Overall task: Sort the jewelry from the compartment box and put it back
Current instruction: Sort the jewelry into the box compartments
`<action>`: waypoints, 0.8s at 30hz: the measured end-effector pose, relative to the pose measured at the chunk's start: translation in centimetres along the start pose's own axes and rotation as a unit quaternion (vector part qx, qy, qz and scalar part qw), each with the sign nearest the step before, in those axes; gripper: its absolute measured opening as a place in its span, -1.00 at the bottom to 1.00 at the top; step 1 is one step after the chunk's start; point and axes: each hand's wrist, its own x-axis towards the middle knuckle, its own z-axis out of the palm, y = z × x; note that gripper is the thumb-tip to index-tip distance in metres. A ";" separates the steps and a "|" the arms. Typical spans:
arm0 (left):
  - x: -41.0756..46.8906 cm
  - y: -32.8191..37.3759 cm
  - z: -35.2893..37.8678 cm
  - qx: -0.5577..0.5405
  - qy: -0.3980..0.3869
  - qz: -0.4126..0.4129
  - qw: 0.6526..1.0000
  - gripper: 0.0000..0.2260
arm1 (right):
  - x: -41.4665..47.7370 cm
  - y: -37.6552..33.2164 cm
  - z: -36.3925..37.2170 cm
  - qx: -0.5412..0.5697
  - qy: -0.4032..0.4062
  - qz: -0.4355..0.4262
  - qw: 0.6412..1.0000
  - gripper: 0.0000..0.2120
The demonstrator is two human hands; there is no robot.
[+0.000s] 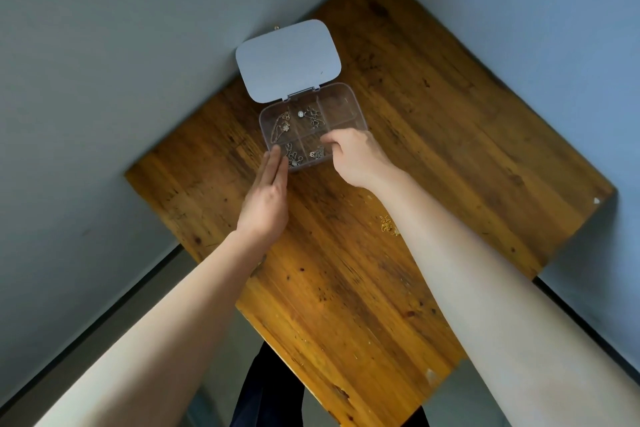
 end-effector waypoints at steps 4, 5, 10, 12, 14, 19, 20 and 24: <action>-0.5 0.5 -0.8 0.028 -0.081 -0.032 0.996 -0.26 | -3.0 2.2 -0.7 0.072 0.068 0.016 0.995 -0.70; -0.8 0.8 -1.0 0.029 -0.086 -0.042 0.995 -0.27 | -4.0 3.0 -0.8 0.094 0.079 0.028 0.992 -0.72; -4.9 3.4 0.3 0.013 -0.059 -0.028 0.998 -0.37 | -9.9 8.5 0.8 0.134 0.082 0.109 0.982 -0.75; -6.5 4.6 1.7 0.012 -0.082 0.002 0.997 -0.42 | -11.7 10.4 2.2 0.126 0.094 0.139 0.978 -0.76; -7.7 6.0 3.0 0.031 -0.130 0.025 0.991 -0.46 | -13.2 11.6 3.5 0.106 0.104 0.169 0.974 -0.75; -8.7 7.4 4.5 0.103 -0.189 0.038 0.976 -0.45 | -14.9 12.6 6.3 0.034 0.102 0.166 0.980 -0.48; -8.6 7.3 4.4 0.103 -0.190 0.037 0.976 -0.44 | -14.9 12.6 6.7 0.023 0.110 0.153 0.982 -0.46; -8.4 6.4 4.3 0.119 -0.207 0.052 0.970 -0.45 | -13.8 12.1 8.3 0.004 0.161 0.110 0.981 -0.51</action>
